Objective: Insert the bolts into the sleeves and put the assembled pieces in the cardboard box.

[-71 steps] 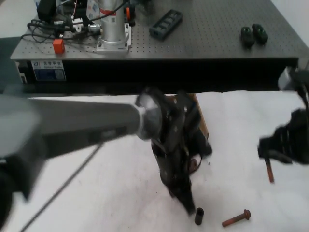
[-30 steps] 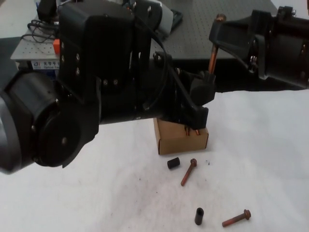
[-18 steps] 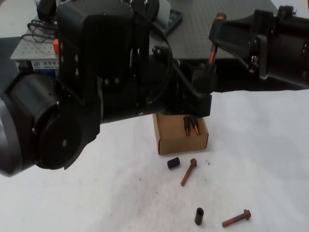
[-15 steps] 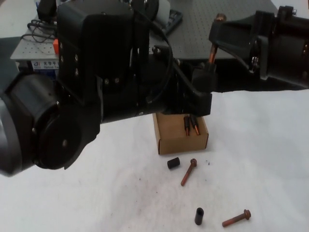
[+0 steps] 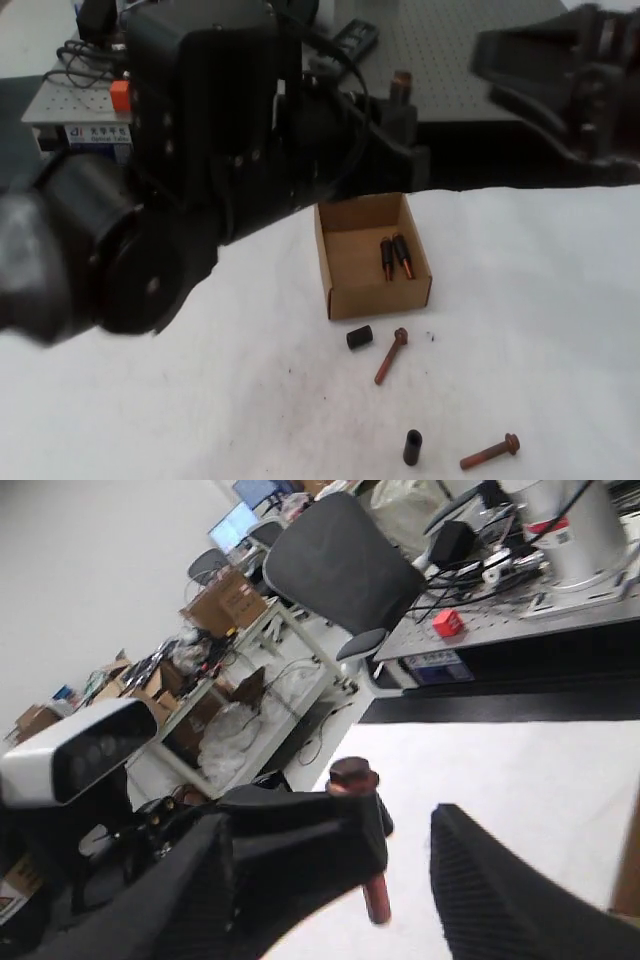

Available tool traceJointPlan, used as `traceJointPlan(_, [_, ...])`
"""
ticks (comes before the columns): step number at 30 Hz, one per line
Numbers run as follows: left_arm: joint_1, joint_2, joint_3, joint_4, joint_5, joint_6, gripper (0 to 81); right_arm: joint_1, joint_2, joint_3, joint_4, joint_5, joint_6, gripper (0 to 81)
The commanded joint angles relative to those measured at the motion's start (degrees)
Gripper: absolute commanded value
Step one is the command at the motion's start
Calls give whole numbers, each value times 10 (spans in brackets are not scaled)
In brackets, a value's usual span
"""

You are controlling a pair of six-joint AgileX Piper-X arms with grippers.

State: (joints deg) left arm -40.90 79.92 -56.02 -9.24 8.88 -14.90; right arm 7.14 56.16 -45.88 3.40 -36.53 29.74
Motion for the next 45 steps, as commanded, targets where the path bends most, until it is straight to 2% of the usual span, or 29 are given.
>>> traceJointPlan(1, [25, 61, -41, -4, -26, -19, 6, -79, -70, -2, 123, -1, -68, 430])
traceJointPlan(3, [42, 117, -86, 22, -36, -20, 6, -102, -85, -2, 186, 9, -112, 430])
traceJointPlan(7, [67, 255, -227, 147, -35, -20, 6, -120, -95, -2, 311, 52, -193, 430])
traceJointPlan(10, [75, 355, -334, 246, -31, -13, 6, -116, -94, 1, 399, 111, -270, 415])
traceJointPlan(14, [76, 448, -449, 326, -18, -10, 6, -96, -94, 40, 430, 137, -286, 398])
traceJointPlan(19, [76, 511, -525, 385, -5, -10, 6, -50, -94, 114, 422, 158, -285, 399])
traceJointPlan(24, [76, 524, -528, 389, -6, -10, 6, 28, -71, 179, 348, 191, -279, 399])
traceJointPlan(28, [76, 525, -528, 392, -6, -10, 6, 92, 5, 190, 259, 227, -267, 400])
traceJointPlan(32, [76, 525, -528, 391, -7, -10, 6, 130, 109, 190, 179, 270, -269, 400])
traceJointPlan(34, [76, 525, -528, 391, -7, -10, 61, 142, 162, 190, 130, 270, -270, 400])
traceJointPlan(38, [76, 525, -528, 391, -7, -10, 246, 157, 239, 188, 61, 296, -270, 400])
traceJointPlan(40, [77, 525, -528, 391, -6, -10, 307, 157, 264, 188, 34, 290, -270, 400])
traceJointPlan(45, [77, 508, -528, 396, -6, -10, 321, 157, 279, 188, -5, 305, -269, 392])
